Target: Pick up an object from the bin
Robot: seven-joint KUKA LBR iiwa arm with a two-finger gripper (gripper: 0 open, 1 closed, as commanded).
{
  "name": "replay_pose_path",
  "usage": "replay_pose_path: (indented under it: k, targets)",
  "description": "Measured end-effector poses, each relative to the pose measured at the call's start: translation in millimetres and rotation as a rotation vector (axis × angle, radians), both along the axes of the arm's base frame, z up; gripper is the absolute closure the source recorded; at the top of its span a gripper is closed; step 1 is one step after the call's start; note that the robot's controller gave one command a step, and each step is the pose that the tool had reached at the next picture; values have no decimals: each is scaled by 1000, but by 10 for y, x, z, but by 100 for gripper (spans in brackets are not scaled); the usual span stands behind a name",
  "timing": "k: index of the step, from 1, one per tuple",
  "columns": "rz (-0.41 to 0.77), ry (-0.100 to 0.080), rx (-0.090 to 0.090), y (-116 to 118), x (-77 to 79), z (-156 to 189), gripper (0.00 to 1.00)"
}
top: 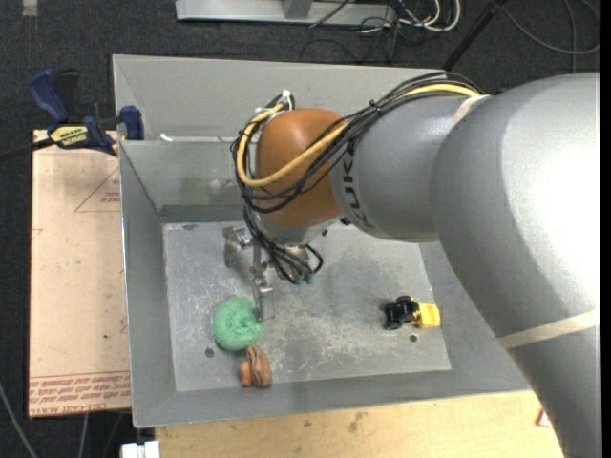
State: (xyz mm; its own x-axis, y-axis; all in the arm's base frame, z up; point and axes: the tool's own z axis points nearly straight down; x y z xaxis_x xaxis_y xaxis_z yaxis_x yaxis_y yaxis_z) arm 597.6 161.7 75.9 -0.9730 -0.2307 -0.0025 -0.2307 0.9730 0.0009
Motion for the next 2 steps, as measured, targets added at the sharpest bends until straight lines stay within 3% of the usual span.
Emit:
replay_pose_path:
  k: [1,2]
  targets:
    - [44,-3,-1,76,-56,-48,0]
    - [267,-4,0,116,-154,-48,0]
